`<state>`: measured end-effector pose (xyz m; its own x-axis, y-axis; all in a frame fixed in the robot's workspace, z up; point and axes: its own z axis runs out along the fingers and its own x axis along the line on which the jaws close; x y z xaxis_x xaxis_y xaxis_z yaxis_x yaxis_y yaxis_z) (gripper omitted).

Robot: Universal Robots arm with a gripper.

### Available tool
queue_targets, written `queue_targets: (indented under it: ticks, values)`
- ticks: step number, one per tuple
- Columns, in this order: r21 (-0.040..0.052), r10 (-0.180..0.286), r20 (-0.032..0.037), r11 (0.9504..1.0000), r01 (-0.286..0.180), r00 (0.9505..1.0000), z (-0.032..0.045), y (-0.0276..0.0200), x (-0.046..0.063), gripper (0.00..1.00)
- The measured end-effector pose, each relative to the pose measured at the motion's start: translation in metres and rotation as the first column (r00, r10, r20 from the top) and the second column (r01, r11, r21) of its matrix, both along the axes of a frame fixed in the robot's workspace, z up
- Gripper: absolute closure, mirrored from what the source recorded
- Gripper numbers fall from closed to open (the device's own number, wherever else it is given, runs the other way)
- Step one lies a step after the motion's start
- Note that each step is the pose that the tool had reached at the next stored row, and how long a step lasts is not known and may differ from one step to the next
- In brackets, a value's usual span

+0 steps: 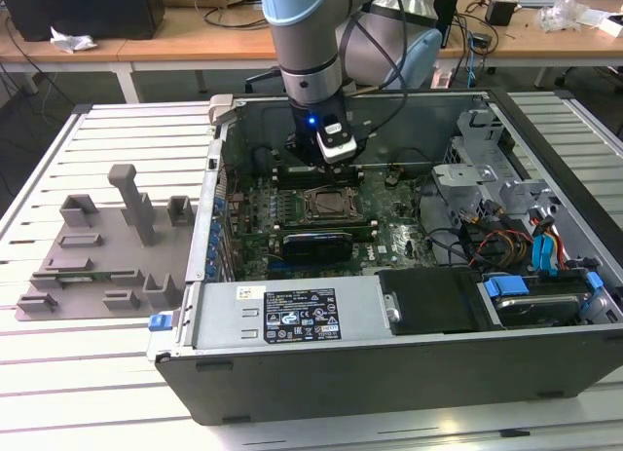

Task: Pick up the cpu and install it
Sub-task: 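Install the first cpu locking lever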

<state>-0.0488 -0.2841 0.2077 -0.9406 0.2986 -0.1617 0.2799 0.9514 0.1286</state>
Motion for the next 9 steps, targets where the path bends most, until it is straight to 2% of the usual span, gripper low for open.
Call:
queue_targets:
  ticks: [2,9]
  values:
    - [-0.0001,-0.001,0.0010,1.0000,0.001,1.0000,-0.0004,0.0003,-0.0003,0.89]
    - [0.0003,-0.003,0.0108,1.0000,0.003,0.9999,-0.0019,0.0006,-0.0040,0.89]
